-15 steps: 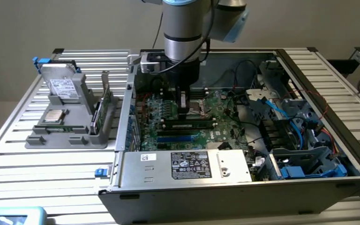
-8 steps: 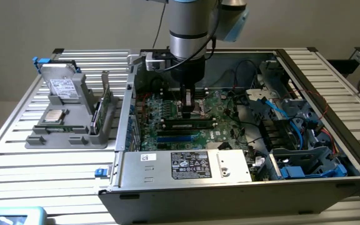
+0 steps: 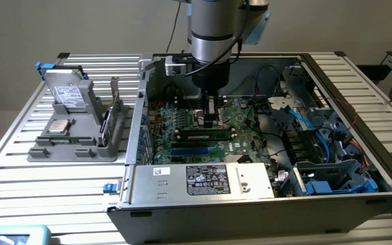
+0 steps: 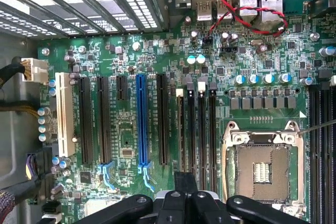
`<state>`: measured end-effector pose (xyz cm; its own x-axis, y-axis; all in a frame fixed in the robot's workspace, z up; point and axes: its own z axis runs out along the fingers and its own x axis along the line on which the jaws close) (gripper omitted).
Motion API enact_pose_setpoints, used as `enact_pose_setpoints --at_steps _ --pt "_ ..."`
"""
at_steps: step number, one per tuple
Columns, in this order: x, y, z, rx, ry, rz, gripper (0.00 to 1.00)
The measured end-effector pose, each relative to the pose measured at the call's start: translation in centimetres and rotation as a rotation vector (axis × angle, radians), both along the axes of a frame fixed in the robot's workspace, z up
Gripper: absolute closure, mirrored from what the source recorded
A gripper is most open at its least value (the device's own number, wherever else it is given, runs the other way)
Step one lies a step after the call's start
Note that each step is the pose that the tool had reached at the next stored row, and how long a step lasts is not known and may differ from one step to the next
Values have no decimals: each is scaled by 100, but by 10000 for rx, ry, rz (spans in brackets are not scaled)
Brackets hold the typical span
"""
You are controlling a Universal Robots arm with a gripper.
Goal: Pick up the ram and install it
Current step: 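Press down the ram until it locks into place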
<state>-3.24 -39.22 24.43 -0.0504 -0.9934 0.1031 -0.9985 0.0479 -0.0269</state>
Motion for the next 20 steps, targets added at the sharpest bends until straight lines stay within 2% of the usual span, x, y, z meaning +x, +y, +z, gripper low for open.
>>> enact_pose_setpoints --at_steps 10,20 --pt "8 3 0 -1 1 -39 89" --pt "8 2 -4 -1 1 -1294 89"
